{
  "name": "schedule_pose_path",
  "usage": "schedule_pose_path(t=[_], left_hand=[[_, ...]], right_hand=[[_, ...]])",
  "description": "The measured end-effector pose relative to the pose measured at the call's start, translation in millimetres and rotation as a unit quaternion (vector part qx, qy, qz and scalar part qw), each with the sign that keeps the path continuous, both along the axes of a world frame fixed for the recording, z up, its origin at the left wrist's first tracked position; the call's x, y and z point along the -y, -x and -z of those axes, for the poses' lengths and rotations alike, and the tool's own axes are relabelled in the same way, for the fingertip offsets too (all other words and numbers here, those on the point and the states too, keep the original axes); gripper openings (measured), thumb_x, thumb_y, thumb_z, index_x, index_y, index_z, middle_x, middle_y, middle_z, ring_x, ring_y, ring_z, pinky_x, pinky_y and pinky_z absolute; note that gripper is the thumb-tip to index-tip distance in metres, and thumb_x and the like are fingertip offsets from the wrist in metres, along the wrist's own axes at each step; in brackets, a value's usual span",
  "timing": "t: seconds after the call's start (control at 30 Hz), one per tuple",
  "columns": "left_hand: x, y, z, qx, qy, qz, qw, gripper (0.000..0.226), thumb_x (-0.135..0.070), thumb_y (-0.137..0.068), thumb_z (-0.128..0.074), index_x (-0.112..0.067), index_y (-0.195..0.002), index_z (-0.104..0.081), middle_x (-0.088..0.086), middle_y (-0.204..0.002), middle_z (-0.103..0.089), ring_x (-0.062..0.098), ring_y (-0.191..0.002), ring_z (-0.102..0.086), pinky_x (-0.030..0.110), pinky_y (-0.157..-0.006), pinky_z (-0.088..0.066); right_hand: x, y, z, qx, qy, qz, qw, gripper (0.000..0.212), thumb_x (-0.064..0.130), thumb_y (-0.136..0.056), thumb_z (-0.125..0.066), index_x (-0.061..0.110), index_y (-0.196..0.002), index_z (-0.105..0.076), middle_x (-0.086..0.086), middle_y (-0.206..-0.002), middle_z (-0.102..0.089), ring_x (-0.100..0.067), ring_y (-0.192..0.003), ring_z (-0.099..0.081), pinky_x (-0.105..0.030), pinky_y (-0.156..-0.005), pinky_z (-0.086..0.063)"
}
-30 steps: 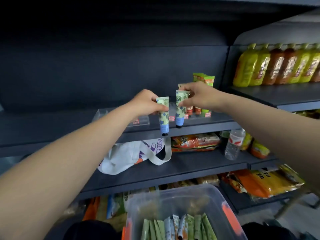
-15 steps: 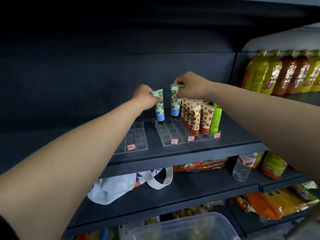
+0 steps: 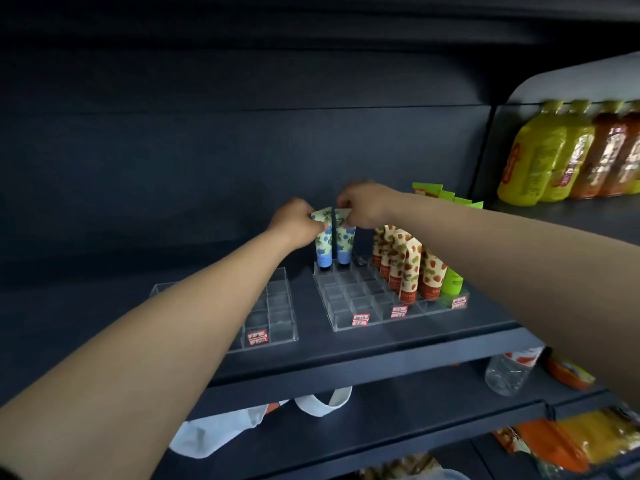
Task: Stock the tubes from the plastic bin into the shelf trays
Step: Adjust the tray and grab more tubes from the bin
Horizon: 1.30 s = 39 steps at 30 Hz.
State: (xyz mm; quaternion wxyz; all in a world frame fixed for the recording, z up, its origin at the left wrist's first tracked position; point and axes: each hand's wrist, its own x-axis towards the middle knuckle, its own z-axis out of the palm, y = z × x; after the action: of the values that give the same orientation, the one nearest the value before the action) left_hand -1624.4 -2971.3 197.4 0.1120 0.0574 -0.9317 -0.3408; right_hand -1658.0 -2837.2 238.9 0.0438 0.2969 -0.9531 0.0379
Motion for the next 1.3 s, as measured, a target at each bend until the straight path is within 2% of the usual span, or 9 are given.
schedule_pose_path(t=[0.27, 0.33, 0.47, 0.7, 0.8, 0.9, 0.97, 1.1, 1.3], left_hand=[[3, 8, 13, -0.003, 0.038, 0.015, 0.999, 0.028, -0.021, -0.083, -0.067, -0.009, -0.059, -0.058, -0.002, -0.054, -0.046, 0.015, -0.056, -0.044, 0.025, -0.047, -0.029], [2, 9, 17, -0.005, 0.025, 0.009, 1.0, 0.026, -0.019, -0.082, -0.068, -0.006, -0.061, -0.061, -0.001, -0.052, -0.045, 0.015, -0.055, -0.043, 0.025, -0.048, -0.028], [2, 10, 20, -0.006, 0.019, -0.005, 1.0, 0.042, -0.02, -0.08, -0.069, -0.013, -0.048, -0.042, 0.0, -0.05, -0.038, 0.015, -0.05, -0.036, 0.026, -0.047, -0.024], [2, 9, 12, 0.004, 0.032, -0.012, 0.999, 0.043, -0.021, -0.082, -0.067, -0.012, -0.049, -0.042, 0.001, -0.051, -0.038, 0.015, -0.051, -0.037, 0.025, -0.046, -0.025], [1, 6, 7, 0.003, 0.047, -0.006, 0.999, 0.024, -0.022, -0.081, -0.067, -0.003, -0.067, -0.064, 0.009, -0.064, -0.058, 0.018, -0.061, -0.048, 0.025, -0.052, -0.033], [3, 2, -1, -0.006, 0.068, -0.002, 0.998, 0.023, -0.023, -0.08, -0.07, -0.007, -0.096, -0.07, 0.01, -0.098, -0.069, 0.022, -0.087, -0.061, 0.029, -0.076, -0.048], [3, -5, -9, -0.008, 0.09, -0.003, 0.996, 0.034, -0.025, -0.081, -0.07, -0.012, -0.111, -0.064, 0.006, -0.114, -0.064, 0.023, -0.105, -0.059, 0.031, -0.089, -0.048], [3, -22, -30, -0.001, 0.175, 0.001, 0.985, 0.057, -0.03, -0.082, -0.069, -0.014, -0.132, -0.048, 0.01, -0.138, -0.045, 0.026, -0.123, -0.047, 0.031, -0.095, -0.042], [-4, -60, -48, -0.025, 0.301, -0.009, 0.953, 0.09, -0.041, -0.075, -0.073, -0.022, -0.146, -0.021, 0.01, -0.15, -0.024, 0.033, -0.139, -0.02, 0.043, -0.107, -0.03]], right_hand=[[8, 11, 11, 0.019, -0.053, 0.002, 0.998, 0.031, 0.024, -0.086, -0.064, 0.001, -0.108, -0.064, -0.012, -0.113, -0.061, -0.022, -0.092, -0.054, -0.026, -0.071, -0.039], [7, 11, 11, 0.02, -0.05, 0.005, 0.999, 0.03, 0.024, -0.087, -0.064, 0.001, -0.106, -0.064, -0.011, -0.108, -0.06, -0.025, -0.097, -0.056, -0.025, -0.071, -0.038], [6, 8, 10, 0.016, -0.045, 0.006, 0.999, 0.032, 0.024, -0.087, -0.065, 0.001, -0.109, -0.064, -0.012, -0.114, -0.06, -0.025, -0.1, -0.056, -0.026, -0.073, -0.04], [5, 3, 4, 0.003, -0.055, 0.004, 0.998, 0.034, 0.023, -0.086, -0.066, 0.002, -0.113, -0.064, -0.011, -0.118, -0.062, -0.026, -0.108, -0.058, -0.027, -0.08, -0.045], [3, 0, -1, -0.002, -0.059, -0.002, 0.998, 0.036, 0.024, -0.087, -0.064, 0.002, -0.115, -0.063, -0.011, -0.119, -0.061, -0.026, -0.109, -0.057, -0.029, -0.087, -0.046], [-1, -4, -8, -0.017, -0.049, -0.003, 0.999, 0.036, 0.019, -0.086, -0.065, 0.003, -0.117, -0.062, -0.01, -0.122, -0.059, -0.027, -0.111, -0.056, -0.031, -0.091, -0.048], [-5, -8, -13, -0.036, -0.032, -0.003, 0.999, 0.036, 0.017, -0.085, -0.064, 0.003, -0.118, -0.061, -0.01, -0.121, -0.058, -0.027, -0.11, -0.055, -0.03, -0.09, -0.048], [-14, -22, -25, -0.07, 0.005, 0.001, 0.998, 0.048, 0.027, -0.081, -0.069, 0.006, -0.122, -0.056, -0.009, -0.12, -0.058, -0.027, -0.11, -0.054, -0.029, -0.085, -0.044], [-29, -57, -31, -0.151, 0.026, -0.014, 0.988, 0.078, 0.053, -0.073, -0.07, 0.013, -0.134, -0.043, -0.011, -0.131, -0.05, -0.029, -0.126, -0.039, -0.039, -0.098, -0.042]])
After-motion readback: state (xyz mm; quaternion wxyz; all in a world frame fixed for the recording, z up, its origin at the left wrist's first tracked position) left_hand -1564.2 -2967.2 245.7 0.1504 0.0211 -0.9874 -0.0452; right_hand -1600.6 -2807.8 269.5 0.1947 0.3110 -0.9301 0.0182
